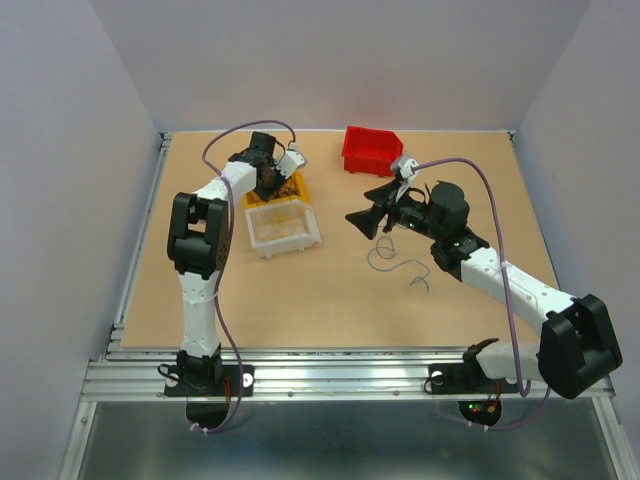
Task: Untangle the cables
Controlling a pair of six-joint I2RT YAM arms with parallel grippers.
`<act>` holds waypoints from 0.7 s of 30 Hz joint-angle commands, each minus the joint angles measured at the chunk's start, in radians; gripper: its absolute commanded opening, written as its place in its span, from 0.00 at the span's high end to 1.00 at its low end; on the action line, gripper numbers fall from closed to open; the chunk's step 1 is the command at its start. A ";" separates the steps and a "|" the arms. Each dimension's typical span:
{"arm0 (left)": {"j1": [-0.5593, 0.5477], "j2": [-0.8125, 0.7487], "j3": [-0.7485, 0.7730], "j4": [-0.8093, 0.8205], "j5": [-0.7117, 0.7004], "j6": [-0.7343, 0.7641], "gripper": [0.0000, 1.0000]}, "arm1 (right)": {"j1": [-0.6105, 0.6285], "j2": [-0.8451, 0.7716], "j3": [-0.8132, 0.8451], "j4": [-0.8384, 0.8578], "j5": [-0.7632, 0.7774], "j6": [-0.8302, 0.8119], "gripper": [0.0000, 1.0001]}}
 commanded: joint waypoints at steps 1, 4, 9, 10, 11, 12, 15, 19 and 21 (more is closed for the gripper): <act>0.003 -0.186 -0.043 0.101 -0.008 -0.050 0.68 | 0.002 0.002 0.021 0.001 0.037 0.014 0.13; 0.002 -0.271 -0.092 0.145 -0.006 -0.078 0.58 | 0.002 0.008 0.050 -0.063 0.132 0.036 0.13; -0.009 -0.406 -0.204 0.237 -0.003 -0.114 0.50 | 0.001 0.040 0.081 -0.137 0.310 0.031 0.13; -0.013 -0.423 -0.218 0.246 -0.002 -0.127 0.47 | -0.001 0.056 0.099 -0.143 0.368 0.022 0.13; -0.018 -0.439 -0.248 0.271 -0.005 -0.136 0.44 | -0.005 0.071 0.113 -0.152 0.400 0.010 0.13; -0.032 -0.472 -0.265 0.289 -0.006 -0.142 0.44 | -0.013 0.117 0.130 -0.157 0.452 -0.013 0.13; -0.072 -0.534 -0.344 0.361 -0.011 -0.162 0.41 | -0.091 0.259 0.237 -0.157 0.400 -0.035 0.12; -0.110 -0.607 -0.468 0.469 0.020 -0.179 0.41 | -0.166 0.431 0.427 -0.177 0.381 -0.070 0.06; -0.147 -0.647 -0.538 0.530 0.002 -0.176 0.41 | -0.192 0.536 0.549 -0.201 0.384 -0.079 0.01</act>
